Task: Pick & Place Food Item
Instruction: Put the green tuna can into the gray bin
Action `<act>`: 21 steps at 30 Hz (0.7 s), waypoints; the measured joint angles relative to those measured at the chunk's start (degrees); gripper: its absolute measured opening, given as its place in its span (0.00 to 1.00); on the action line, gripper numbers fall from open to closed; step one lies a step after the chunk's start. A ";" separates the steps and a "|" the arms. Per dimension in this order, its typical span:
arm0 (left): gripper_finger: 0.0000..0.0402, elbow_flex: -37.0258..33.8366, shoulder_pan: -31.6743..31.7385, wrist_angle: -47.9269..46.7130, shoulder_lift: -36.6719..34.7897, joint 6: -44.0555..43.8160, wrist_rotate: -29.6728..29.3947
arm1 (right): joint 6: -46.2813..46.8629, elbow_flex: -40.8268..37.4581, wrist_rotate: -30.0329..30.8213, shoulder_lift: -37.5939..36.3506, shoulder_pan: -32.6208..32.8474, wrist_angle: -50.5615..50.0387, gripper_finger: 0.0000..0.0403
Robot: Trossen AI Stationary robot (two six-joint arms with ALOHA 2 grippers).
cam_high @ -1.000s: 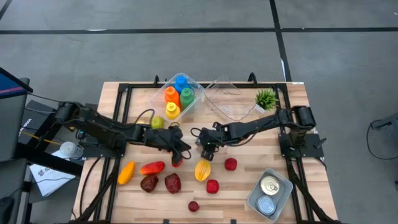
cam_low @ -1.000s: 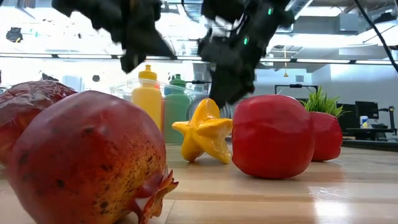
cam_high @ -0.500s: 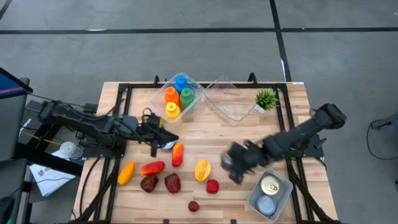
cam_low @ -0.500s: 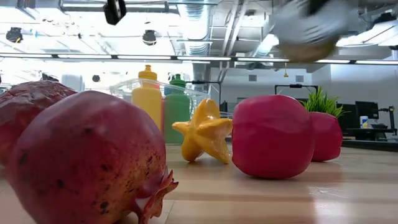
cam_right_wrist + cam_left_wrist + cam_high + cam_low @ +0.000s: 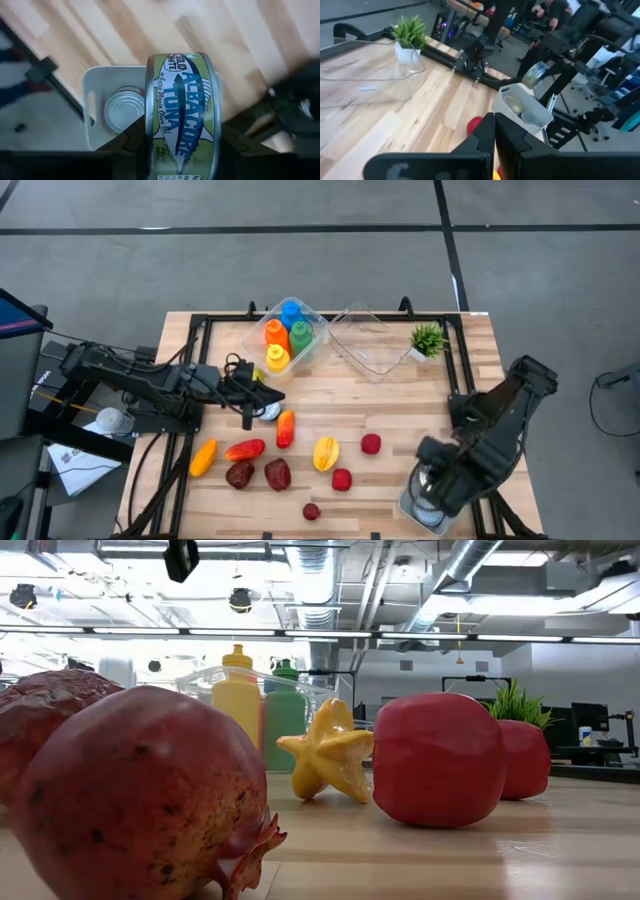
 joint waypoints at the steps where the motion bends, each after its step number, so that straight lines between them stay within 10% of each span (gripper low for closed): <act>1: 0.00 0.00 0.00 -0.33 0.02 -0.01 -0.01 | -2.21 0.23 0.09 1.11 0.44 0.63 0.33; 13: 0.00 0.00 0.00 -4.46 0.33 -0.01 -0.50 | -8.78 0.01 -4.82 19.24 2.66 0.29 0.33; 21: 0.00 0.00 0.00 -4.43 0.33 -0.14 -0.50 | -3.14 0.03 -5.82 18.74 2.09 0.28 0.33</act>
